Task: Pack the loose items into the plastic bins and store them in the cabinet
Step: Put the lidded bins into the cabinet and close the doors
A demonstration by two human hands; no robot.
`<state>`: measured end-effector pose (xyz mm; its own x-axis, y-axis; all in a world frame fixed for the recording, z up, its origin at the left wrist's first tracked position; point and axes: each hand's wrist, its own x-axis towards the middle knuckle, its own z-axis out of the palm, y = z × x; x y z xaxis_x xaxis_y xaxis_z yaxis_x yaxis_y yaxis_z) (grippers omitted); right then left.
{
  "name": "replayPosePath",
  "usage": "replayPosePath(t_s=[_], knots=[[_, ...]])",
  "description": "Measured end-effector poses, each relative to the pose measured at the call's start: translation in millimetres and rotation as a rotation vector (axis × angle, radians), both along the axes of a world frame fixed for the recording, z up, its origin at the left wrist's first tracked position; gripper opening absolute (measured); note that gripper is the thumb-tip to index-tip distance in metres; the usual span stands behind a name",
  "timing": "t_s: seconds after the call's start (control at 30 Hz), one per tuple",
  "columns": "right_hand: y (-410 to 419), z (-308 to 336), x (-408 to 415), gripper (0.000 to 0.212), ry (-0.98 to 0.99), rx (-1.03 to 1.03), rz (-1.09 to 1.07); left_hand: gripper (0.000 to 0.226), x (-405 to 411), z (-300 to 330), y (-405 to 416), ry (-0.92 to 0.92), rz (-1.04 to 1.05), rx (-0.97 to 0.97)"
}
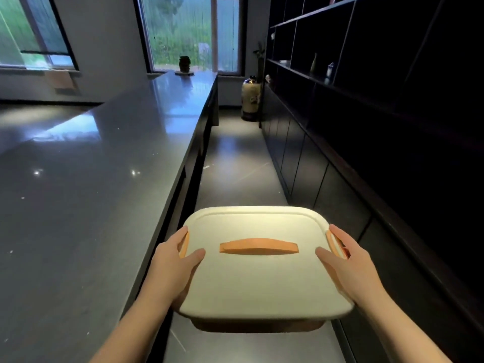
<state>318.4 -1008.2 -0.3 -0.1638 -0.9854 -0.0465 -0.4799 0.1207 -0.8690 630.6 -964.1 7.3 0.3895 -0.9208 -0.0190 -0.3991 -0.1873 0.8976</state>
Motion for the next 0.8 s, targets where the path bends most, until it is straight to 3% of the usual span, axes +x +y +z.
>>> replayPosePath(t_s=[0.37,0.8], knots=[[-201,-3,20,0.061,-0.061,-0.021,-0.224,0.064,25,10,-257,-0.073,-0.169,0.022],[-516,7,35,0.063,-0.107,-0.057,-0.125,0.064,40,7,-544,-0.072,-0.053,0.010]])
